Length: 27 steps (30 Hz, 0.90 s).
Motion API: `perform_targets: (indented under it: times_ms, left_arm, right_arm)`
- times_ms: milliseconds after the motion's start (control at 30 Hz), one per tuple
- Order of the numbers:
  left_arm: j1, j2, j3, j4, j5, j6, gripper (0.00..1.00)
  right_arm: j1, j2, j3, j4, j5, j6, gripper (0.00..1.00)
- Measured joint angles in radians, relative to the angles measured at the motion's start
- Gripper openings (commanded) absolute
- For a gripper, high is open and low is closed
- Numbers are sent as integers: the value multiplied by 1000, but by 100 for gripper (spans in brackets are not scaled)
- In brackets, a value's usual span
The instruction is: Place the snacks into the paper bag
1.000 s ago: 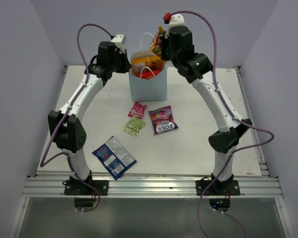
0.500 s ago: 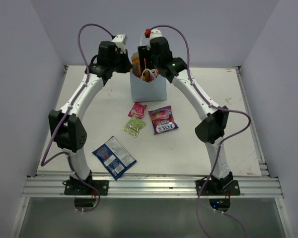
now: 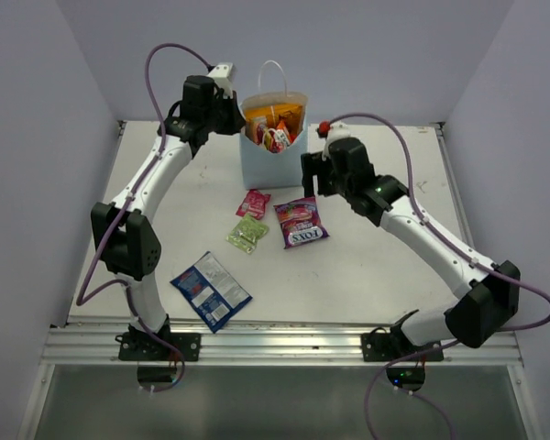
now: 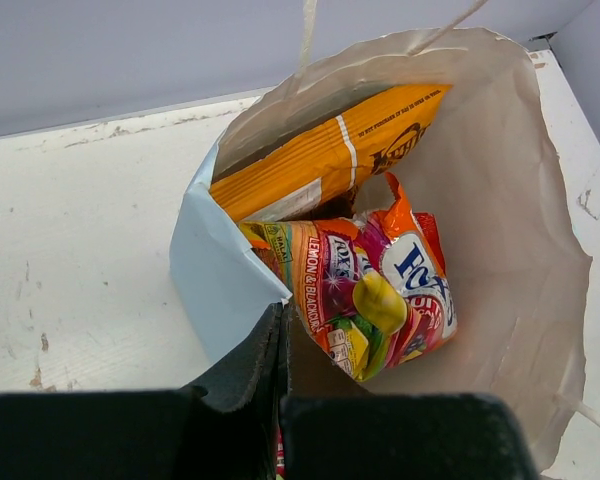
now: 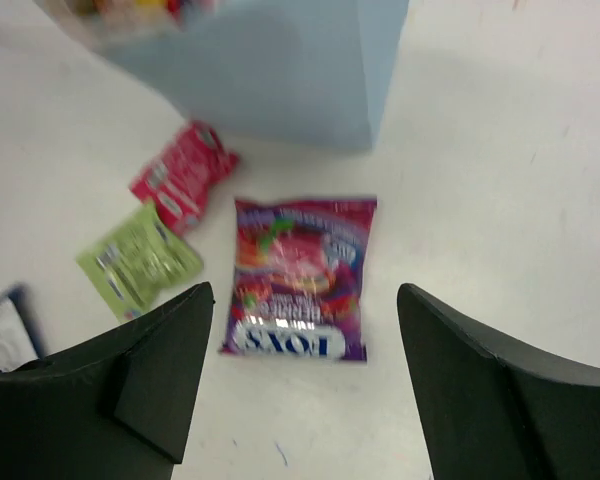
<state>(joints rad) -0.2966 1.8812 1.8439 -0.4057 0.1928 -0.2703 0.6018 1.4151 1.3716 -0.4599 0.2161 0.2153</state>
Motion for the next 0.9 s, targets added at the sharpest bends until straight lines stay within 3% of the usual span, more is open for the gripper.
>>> perform_targets:
  times_ms: [167,500,567,633,700,900]
  left_arm:
    - [0,0,0,0,-6,0,0]
    - [0,0,0,-2,-20,0,0]
    - [0,0,0,-2,-26,0,0]
    - [0,-2,0,-4,-35,0,0]
    - [0,-4,0,-7,-44,0,0]
    - [0,-5,0,-8,-52,0,0]
  right_arm:
    - [0,71,-250,-6,-39,44,78]
    - [0,343,-185,115,-95,46,75]
    - [0,397,-167,142,-104,42,55]
    - [0,433,-167,157,-108,39,24]
    - [0,432,-167,186,-105,34,0]
    - [-3,353,-208,163,-63,25,0]
